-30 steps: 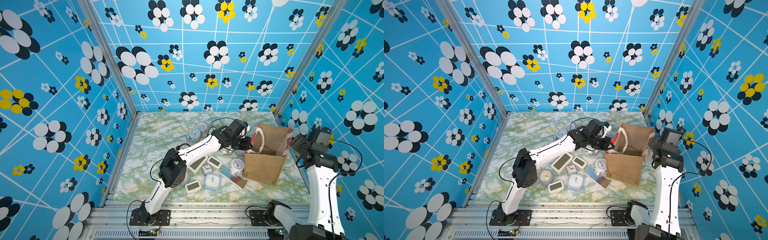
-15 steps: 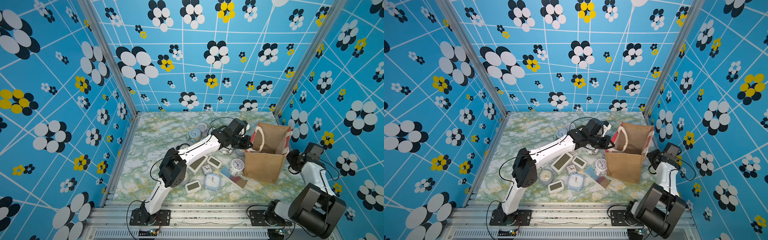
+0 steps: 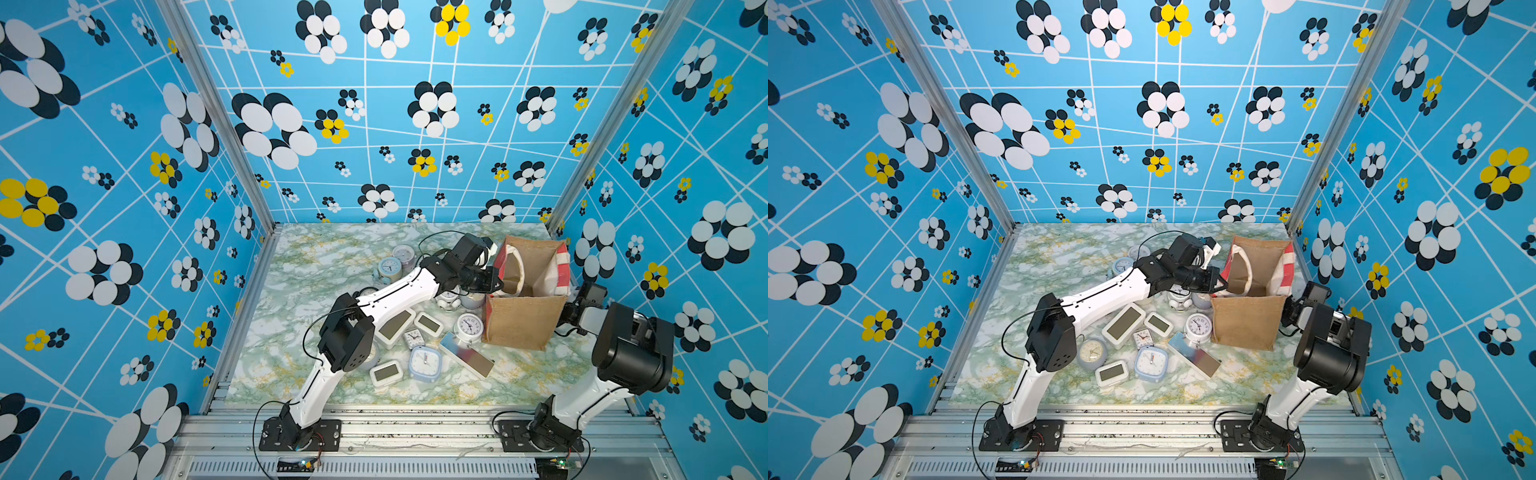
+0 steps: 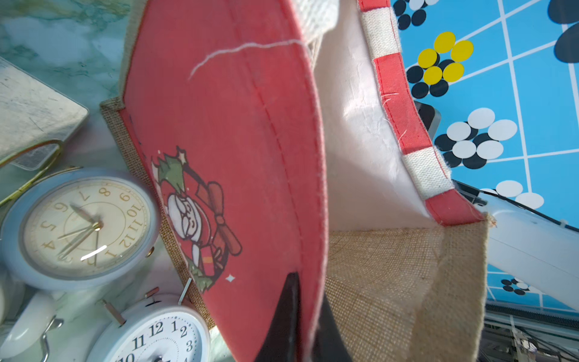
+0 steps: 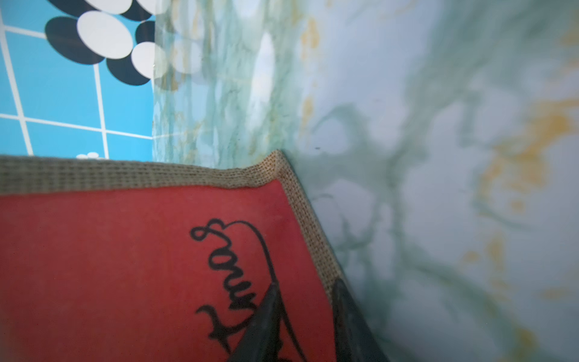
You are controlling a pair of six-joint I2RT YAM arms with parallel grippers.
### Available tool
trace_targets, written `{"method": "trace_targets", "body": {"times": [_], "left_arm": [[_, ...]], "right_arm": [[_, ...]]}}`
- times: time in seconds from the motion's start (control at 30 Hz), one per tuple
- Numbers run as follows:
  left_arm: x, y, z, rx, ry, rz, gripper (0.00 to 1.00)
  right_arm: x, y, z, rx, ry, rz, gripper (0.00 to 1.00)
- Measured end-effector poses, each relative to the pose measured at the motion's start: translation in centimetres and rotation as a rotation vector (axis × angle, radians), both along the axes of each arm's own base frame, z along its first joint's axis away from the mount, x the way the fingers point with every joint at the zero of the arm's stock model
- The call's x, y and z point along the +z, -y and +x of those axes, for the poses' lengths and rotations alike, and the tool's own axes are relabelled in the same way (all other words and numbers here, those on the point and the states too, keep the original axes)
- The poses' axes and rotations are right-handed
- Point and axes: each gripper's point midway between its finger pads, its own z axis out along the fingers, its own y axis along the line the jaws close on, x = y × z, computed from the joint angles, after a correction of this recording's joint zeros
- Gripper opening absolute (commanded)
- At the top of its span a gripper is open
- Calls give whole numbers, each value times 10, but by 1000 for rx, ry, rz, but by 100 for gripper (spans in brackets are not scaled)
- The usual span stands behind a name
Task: Put the alarm clock into the canvas bag
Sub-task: Move the canvas bag to the center of the board.
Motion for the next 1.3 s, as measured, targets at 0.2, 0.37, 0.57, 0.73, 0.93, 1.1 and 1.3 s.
{"method": "trace_targets", "body": {"times": [0.2, 0.37, 0.57, 0.73, 0.93, 1.1, 1.3], "left_arm": [[-13, -26, -1, 32, 20, 48, 0], [-6, -59, -5, 88, 47, 84, 0], [-2, -84, -8, 129, 58, 110, 0], [-1, -86, -10, 125, 59, 112, 0], [5, -79, -14, 93, 48, 86, 0], [9, -65, -13, 64, 39, 54, 1], [0, -50, -19, 33, 20, 54, 0]], "right_arm": [[5, -36, 38, 119, 69, -9, 31], [11, -78, 52, 215, 107, -4, 32], [9, -114, 47, 279, 118, 28, 32], [4, -120, 16, 275, 46, 32, 39], [48, -79, -9, 184, -81, -239, 52], [128, -43, -12, 114, -69, -457, 57], [191, -27, -29, 79, -64, -587, 61]]}}
